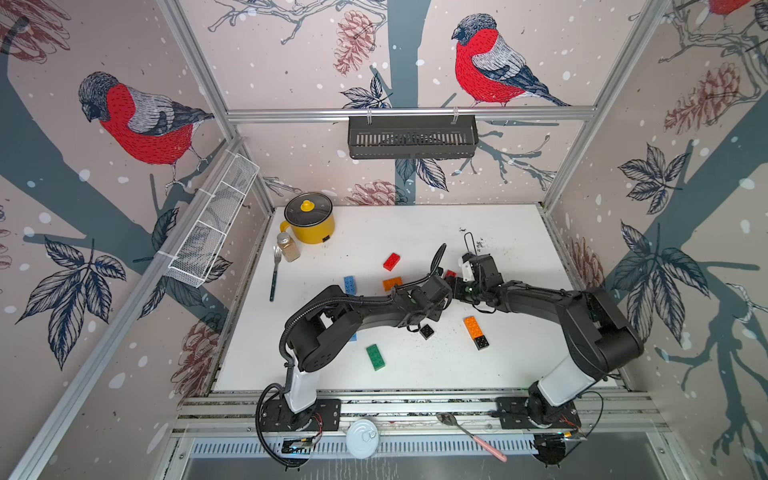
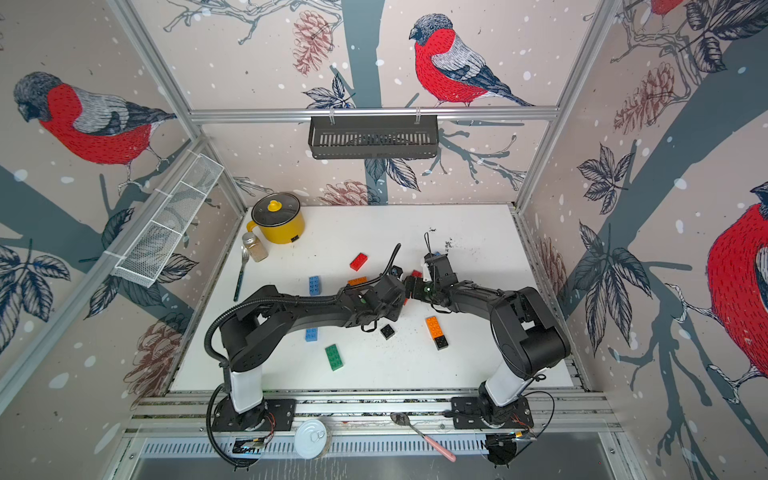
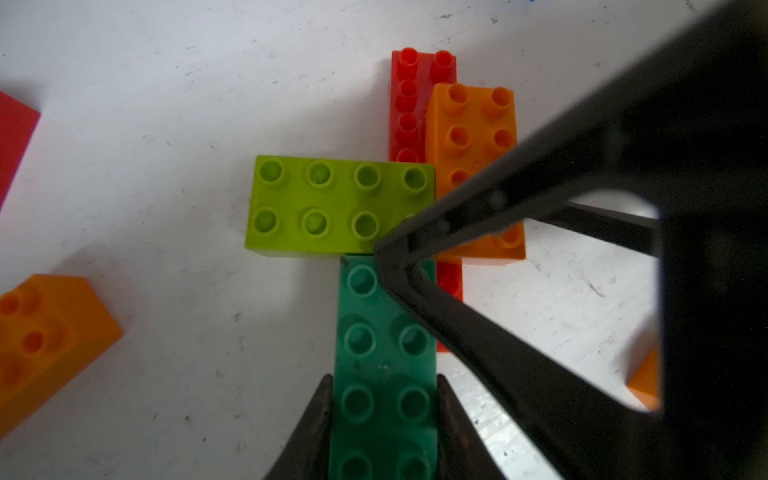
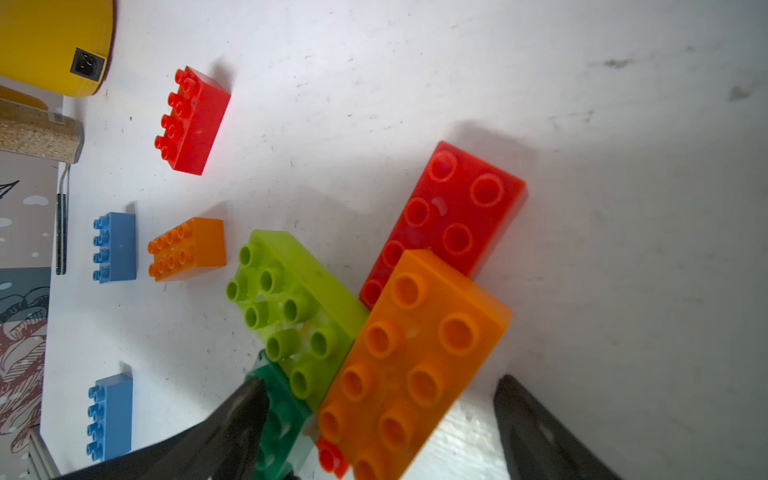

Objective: Assemble a small pinwheel with lego
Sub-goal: Assemble the lego brick with the lego brick.

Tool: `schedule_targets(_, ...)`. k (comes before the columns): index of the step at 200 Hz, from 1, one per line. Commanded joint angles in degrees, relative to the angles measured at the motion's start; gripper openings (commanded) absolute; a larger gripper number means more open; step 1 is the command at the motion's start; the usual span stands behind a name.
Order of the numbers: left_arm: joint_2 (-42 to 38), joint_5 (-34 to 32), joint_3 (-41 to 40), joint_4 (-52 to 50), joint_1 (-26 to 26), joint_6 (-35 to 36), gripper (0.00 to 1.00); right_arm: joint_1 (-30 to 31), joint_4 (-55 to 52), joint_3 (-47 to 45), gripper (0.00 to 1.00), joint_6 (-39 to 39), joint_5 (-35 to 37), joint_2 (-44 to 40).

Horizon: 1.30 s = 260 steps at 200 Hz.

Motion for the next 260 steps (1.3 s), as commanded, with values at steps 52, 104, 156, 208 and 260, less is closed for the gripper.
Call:
schedule_targets(52,0.76,-1.40,1.79,-3.16,0.45,0.63,0.00,-0.03,-10.74,-0.80,0.79,0.48,7.55,0.57)
schedule_targets(104,2.20,-1.94,2.90,-3.64,0.60,0.78,0.01,-0.87,-10.50,-2.47,0.77,1.96,7.65,1.21)
schedule_targets(156,1.65,-2.10,3.11,-3.98,1.13,1.39,0.07,-1.69,-9.60,-1.75,0.77,2.24,4.54,-1.31)
schedule_targets(208,0.99,-1.96,3.69,-4.45,1.86,2.34,0.27,-2.07,-8.87,-0.41,0.80,3.34,0.62,-2.87)
schedule_targets(260,-0.10,-0.10,4.95,-4.26,1.91,3.52,0.44,-2.95,-8.09,-0.01,0.86,3.11,-3.43,-3.96)
